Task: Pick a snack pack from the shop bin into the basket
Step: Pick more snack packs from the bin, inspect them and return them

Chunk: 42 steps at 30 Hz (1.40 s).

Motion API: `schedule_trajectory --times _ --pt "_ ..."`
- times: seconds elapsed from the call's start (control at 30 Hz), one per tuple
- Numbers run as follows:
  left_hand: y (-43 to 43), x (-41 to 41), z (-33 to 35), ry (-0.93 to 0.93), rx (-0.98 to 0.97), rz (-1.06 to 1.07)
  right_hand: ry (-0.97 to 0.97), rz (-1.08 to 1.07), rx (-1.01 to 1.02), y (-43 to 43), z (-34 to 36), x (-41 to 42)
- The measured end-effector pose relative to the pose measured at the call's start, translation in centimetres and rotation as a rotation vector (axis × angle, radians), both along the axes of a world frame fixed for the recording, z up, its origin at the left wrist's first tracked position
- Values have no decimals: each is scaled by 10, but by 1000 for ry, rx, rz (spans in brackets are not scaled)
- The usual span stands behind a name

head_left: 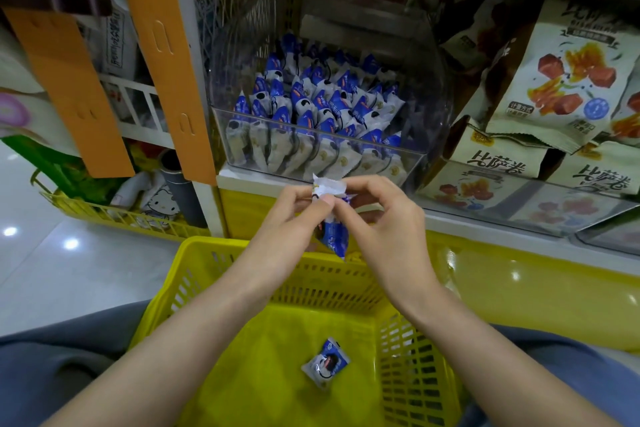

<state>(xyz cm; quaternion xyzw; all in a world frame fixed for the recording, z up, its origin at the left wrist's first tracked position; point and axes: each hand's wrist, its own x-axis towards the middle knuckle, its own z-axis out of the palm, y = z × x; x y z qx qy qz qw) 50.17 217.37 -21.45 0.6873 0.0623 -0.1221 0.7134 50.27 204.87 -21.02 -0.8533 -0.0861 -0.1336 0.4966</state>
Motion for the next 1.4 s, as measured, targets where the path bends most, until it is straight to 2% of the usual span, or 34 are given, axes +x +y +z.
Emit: schedule_trajectory --times 0.07,0.17,0.4,0.53,0.77,0.9,1.0,1.23,1.33,1.4 --pt "1 0 2 51 -135 -45 48 33 14 1 0 2" --pt "5 3 4 37 -209 -22 154 111 120 3 2 5" --pt "3 1 3 -21 -169 -41 82 164 95 2 3 5" --pt "-1 2 -4 -43 -61 -21 -19 110 -91 2 -4 4" --pt "0 5 -15 -262 384 -41 -33 49 -268 0 -7 2" --pt "4 8 -17 -267 443 -100 17 0 -286 -1 -7 4" --pt "4 10 -18 -226 406 -108 76 -16 -232 -2 -8 6" --pt "2 12 -15 -63 17 72 270 96 -136 1 -15 6" --pt "4 12 -13 -87 31 92 292 143 -77 1 -14 5" --pt "8 13 -14 -159 170 52 249 132 -131 0 -13 4"
